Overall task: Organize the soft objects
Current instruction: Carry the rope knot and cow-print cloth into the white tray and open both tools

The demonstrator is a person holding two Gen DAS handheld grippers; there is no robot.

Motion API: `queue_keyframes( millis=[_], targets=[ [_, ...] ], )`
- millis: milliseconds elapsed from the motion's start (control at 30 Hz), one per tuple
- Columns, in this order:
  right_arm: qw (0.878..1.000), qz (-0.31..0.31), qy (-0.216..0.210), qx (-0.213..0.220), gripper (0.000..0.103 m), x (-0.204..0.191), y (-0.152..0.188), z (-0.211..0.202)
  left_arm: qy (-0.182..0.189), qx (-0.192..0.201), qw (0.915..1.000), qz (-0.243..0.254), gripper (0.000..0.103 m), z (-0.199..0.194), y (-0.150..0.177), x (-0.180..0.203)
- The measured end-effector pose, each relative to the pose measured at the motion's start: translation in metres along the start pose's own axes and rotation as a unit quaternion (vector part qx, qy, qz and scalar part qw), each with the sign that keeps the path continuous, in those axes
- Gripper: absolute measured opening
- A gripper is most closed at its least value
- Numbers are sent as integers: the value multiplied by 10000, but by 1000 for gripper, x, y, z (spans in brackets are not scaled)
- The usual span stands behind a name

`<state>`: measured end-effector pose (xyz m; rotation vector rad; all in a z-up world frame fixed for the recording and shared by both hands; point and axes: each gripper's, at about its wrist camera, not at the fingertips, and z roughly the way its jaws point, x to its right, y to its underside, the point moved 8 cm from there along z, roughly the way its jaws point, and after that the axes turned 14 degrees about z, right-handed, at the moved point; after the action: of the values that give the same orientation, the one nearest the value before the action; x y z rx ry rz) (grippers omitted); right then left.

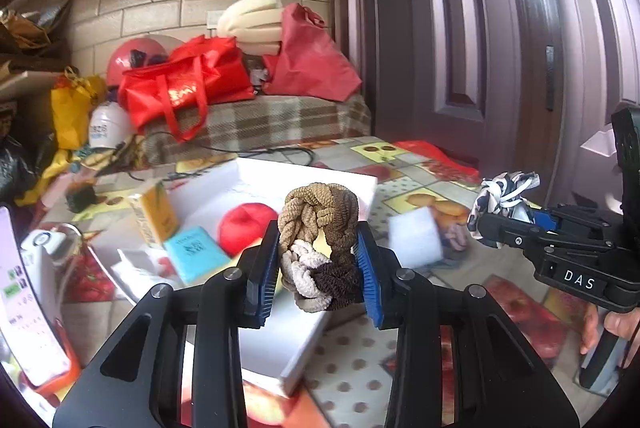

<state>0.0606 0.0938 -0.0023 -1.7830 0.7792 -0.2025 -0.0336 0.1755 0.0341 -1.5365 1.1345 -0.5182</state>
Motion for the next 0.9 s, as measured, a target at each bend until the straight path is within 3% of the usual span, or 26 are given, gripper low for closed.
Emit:
queue_keyframes(
  millis=[467,633,733,833,900],
  targets=[
    [9975,-242,-472,-467,30,-53,-1,54,-779,-674,9929,-602,36,42,30,-99],
    [9955,-121,-643,-680,30,-70,-3,82,-678,-1095,9858,-1073,36,68,44,-126],
    [9876,-170,-928,-1255,29,-86,10,100,-392,-1443,9805,-1274,36,87,55,-130],
    [9802,-425,-980,-1669,29,-104,24,114,-62,-1722,9780,-1175,36,103,59,-121],
    [9806,-609,-889,-1639,29,-114,26,120,-59,-1751,9792,-1026,36,105,56,-114]
  ],
)
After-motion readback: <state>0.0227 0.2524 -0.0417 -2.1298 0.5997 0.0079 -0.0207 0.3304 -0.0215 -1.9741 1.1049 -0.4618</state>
